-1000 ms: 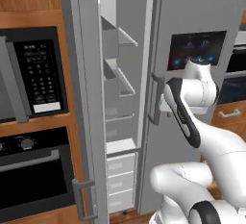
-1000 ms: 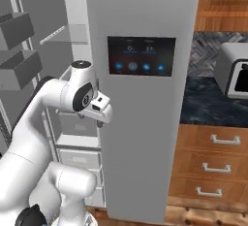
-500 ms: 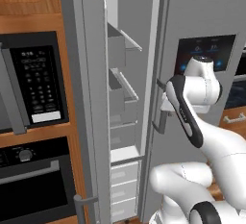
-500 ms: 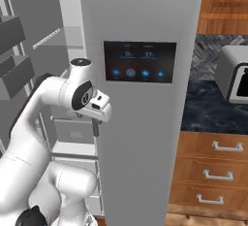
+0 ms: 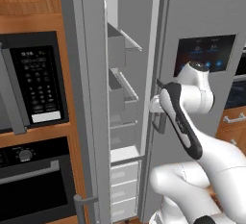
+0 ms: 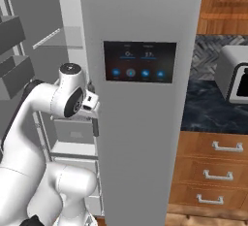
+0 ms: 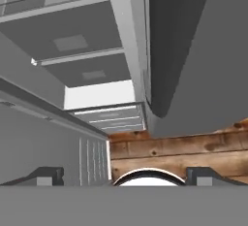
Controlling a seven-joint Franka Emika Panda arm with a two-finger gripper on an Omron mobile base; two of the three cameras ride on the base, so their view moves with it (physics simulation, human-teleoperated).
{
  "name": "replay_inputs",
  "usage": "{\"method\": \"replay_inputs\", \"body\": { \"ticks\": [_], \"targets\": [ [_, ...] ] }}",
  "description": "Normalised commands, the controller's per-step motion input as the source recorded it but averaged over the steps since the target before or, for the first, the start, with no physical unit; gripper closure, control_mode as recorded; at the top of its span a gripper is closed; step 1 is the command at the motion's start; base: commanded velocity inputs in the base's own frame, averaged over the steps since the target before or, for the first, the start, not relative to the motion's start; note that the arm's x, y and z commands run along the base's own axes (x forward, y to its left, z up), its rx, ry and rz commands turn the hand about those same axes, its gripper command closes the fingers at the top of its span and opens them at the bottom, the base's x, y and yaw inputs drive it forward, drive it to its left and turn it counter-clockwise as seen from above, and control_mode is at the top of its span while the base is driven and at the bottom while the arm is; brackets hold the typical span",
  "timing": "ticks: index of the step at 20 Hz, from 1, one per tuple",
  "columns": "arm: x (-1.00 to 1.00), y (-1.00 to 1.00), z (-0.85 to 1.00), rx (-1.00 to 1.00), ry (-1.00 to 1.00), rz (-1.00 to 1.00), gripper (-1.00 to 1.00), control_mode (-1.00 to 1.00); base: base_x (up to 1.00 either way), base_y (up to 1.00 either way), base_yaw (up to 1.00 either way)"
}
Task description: Take the tomato and corn out of the freezer and place them in the tupperware container on the counter. Then put the tupperware containing the vegetables back in the freezer.
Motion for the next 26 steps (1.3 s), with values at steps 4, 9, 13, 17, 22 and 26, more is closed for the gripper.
{"method": "replay_inputs", "body": {
  "ticks": [4,9,13,17,22,26],
  "targets": [
    [0.5,0.68,-0.03,0.05,-0.02,0.08,-1.0,-1.0,0.0,0.0,0.0],
    [0.73,0.53,-0.02,0.07,0.0,0.03,-1.0,-1.0,0.0,0.0,0.0],
    [0.89,0.54,-0.01,0.04,0.0,0.0,-1.0,-1.0,0.0,0.0,0.0],
    [0.52,0.76,0.0,0.0,0.0,0.0,-1.0,-1.0,0.0,0.0,0.0],
    [0.02,0.71,-0.01,0.0,-0.02,0.0,-1.0,-1.0,0.0,0.0,0.0],
    [0.32,0.33,0.0,0.0,-0.14,0.0,-1.0,-1.0,0.0,0.0,0.0]
  ]
}}
